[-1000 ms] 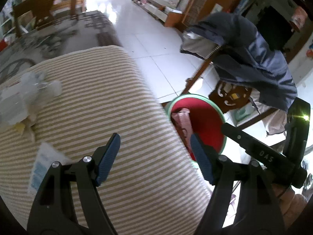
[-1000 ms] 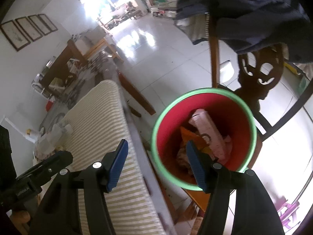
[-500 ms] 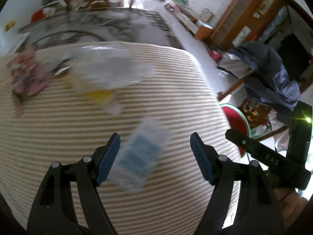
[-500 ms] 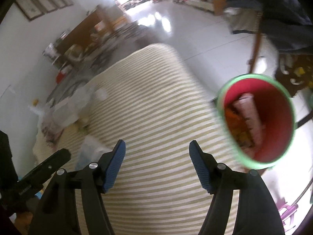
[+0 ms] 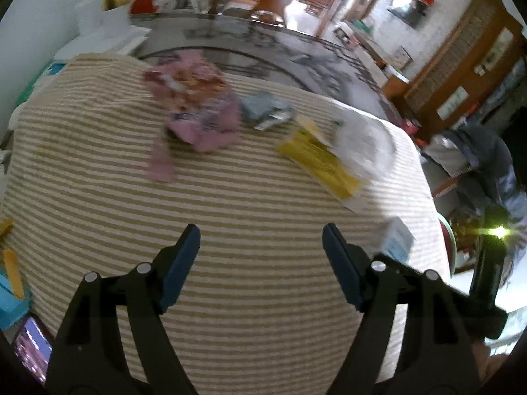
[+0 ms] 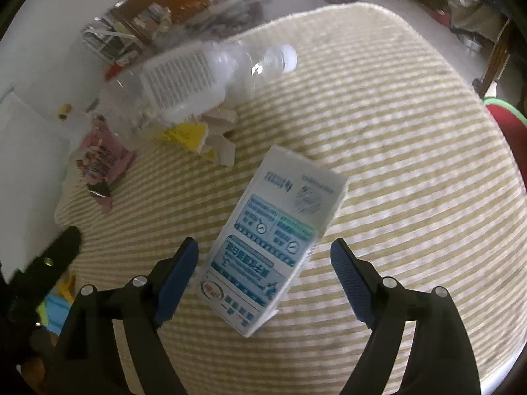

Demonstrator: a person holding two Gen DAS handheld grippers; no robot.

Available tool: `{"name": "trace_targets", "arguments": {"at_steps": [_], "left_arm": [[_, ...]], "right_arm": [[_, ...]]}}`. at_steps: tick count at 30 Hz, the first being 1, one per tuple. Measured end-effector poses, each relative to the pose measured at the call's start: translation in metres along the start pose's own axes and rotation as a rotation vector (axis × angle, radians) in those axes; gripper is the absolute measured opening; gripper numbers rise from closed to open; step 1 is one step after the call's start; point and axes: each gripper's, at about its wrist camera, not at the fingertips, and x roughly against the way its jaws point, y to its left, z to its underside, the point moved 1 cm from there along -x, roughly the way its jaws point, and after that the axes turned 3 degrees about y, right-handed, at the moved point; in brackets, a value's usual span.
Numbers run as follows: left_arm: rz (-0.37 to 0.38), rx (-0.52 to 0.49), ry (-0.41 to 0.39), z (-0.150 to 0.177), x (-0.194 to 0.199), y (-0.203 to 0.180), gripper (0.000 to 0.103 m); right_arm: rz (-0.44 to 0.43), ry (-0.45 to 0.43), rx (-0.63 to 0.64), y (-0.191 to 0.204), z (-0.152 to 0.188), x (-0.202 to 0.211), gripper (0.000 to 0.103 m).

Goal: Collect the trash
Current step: 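Move both tools back over the table toward the snack bag and milk carton, then grasp the pink snack bag with the left tool while the right tool approaches the milk carton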

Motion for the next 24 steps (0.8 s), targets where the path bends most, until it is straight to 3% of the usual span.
{"name": "trace_targets", "arguments": {"at_steps": [5,12,13,20,24], "left_arm": [[-0.033,0.087,-0.033,-0.035,-0.007,0.041,0.074],[-0.075,0.2,-0.059,-0.085,-0.031,0.067,0.077],[-0.084,0.206,-0.06,-0.09,-0.034,0.068,0.082],[-0.123,0.156,-0.003,-0.109,-0.065,0.058,0.088],[-0.09,0.174,0.042,-0.11,-0.079,0.058,0.088]], "right_arm": [[0.022,0.004,0.0,0.001,0.005,-0.005,0.08],[0.049,-0.022,0.042,0.004,0.008,0.004,0.076],[0.055,-0.023,0.055,0.005,0.008,0.005,0.074],[0.052,0.0,0.095,0.013,0.015,-0.001,0.075],[0.051,-0.004,0.113,0.019,0.018,-0.001,0.075]]}}
